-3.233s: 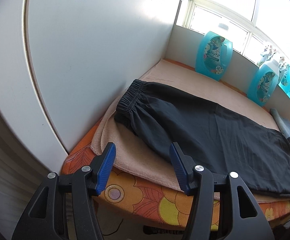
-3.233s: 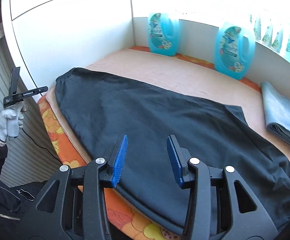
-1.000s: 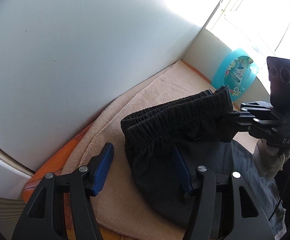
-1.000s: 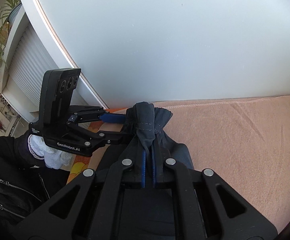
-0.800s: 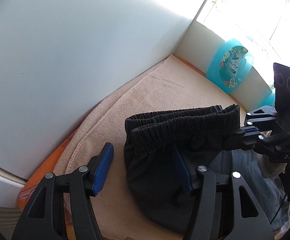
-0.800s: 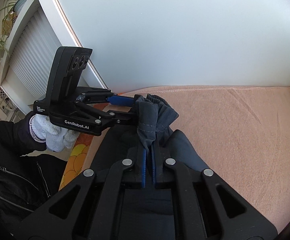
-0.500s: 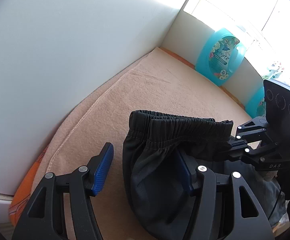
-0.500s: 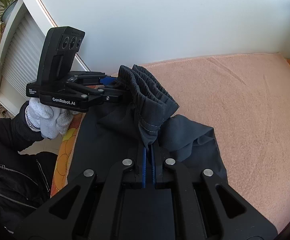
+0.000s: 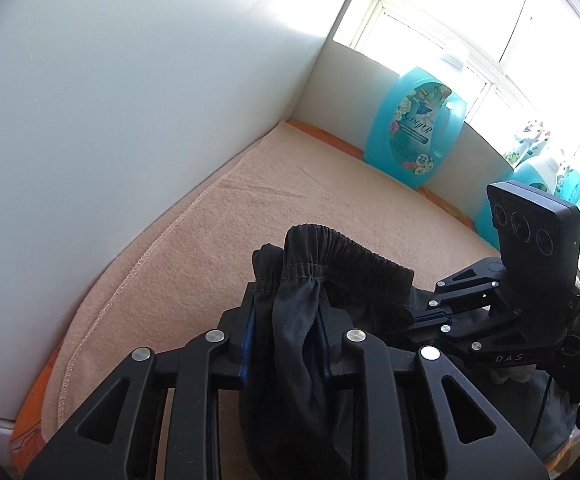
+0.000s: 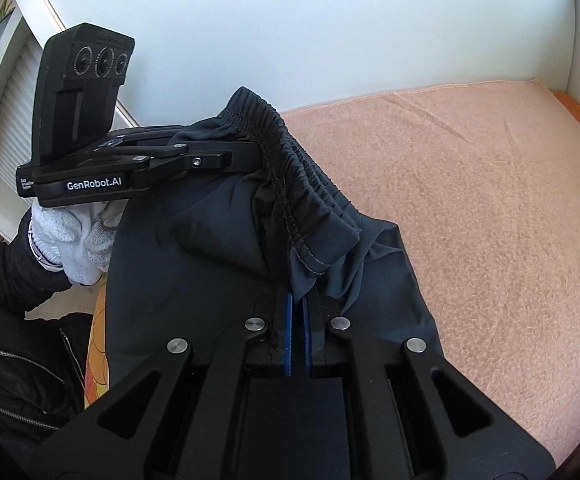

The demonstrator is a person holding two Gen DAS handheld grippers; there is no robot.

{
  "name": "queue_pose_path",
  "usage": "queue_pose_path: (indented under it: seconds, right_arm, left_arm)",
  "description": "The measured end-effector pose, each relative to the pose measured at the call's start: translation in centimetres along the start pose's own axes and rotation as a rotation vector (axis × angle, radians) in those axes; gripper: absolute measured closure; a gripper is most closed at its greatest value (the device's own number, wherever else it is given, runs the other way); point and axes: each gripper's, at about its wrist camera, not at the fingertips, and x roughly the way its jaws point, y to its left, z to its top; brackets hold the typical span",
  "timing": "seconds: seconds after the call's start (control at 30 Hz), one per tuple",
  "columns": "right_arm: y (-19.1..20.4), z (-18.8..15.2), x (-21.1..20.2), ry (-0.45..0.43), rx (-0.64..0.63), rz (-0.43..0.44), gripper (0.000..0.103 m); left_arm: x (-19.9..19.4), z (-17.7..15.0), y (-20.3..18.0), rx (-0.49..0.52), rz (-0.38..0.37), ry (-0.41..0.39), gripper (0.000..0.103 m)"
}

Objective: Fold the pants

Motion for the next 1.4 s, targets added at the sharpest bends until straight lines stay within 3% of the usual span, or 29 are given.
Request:
queue_pose_path:
  seconds: [0.27, 0.37, 0.4, 0.43, 0.57, 0.67, 0.73, 0.87, 1.0, 1.1, 1.33, 1.4]
  right_arm:
    - [1.0, 0.0, -1.0, 0.001, 0.047, -0.115, 0.097]
    - [0.2, -1.1, -3.3, -0.012, 0.178, -0.135, 0.078]
    - [0.0, -1.8, -4.5, -0.031, 0.233, -0.124, 0.077]
    - [-0.1, -2.6, -5.6, -0.048, 0.293, -0.103, 0.075]
    - [0.6, -5.3, -9.1, -0.114, 0.534, 0.007, 0.049]
    - [1.9, -5.9, -9.3, -0.083, 0.620, 0.038, 0.043]
    - [2.3, -6.3, -8.9, -0.054, 0.683, 0.045, 0.043]
    - [1.6, -8.4, -7.2, -0.058, 0.863, 0.154, 0.043]
    - [1.2, -9.5, -6.5, -0.119, 0.951, 0.226, 0.043]
    - [1.9, -9.1, -6.1, -0.104, 0.937, 0.171, 0.043]
    - [4.3, -8.0, -4.9, 0.010, 0.903, -0.067, 0.044]
    - [4.9, -8.5, -5.4, -0.010, 0.907, -0.083, 0.066]
  left_arm:
    - [-3.3, -2.0, -2.9, 0.072, -0.075, -0.079, 0.091]
    - [-3.7, -3.5, -5.3, 0.159, -0.078, -0.076, 0.091]
    - [-3.7, -4.0, -6.1, 0.193, -0.082, -0.072, 0.091]
    - [-3.6, -4.5, -7.0, 0.224, -0.084, -0.068, 0.091]
    - [-3.4, -6.5, -10.0, 0.366, -0.073, -0.063, 0.092]
    - [-3.1, -8.0, -12.1, 0.474, -0.062, -0.057, 0.092]
    - [-3.4, -8.9, -13.0, 0.522, -0.061, -0.064, 0.092]
    - [-3.6, -9.2, -13.5, 0.524, -0.085, -0.073, 0.092]
    - [-4.0, -10.0, -14.4, 0.578, -0.095, -0.082, 0.092]
    - [-4.6, -11.1, -14.9, 0.626, -0.105, -0.081, 0.092]
    - [-5.3, -13.6, -17.7, 0.776, -0.127, -0.083, 0.091]
    - [-5.5, -13.6, -17.7, 0.761, -0.143, -0.052, 0.091]
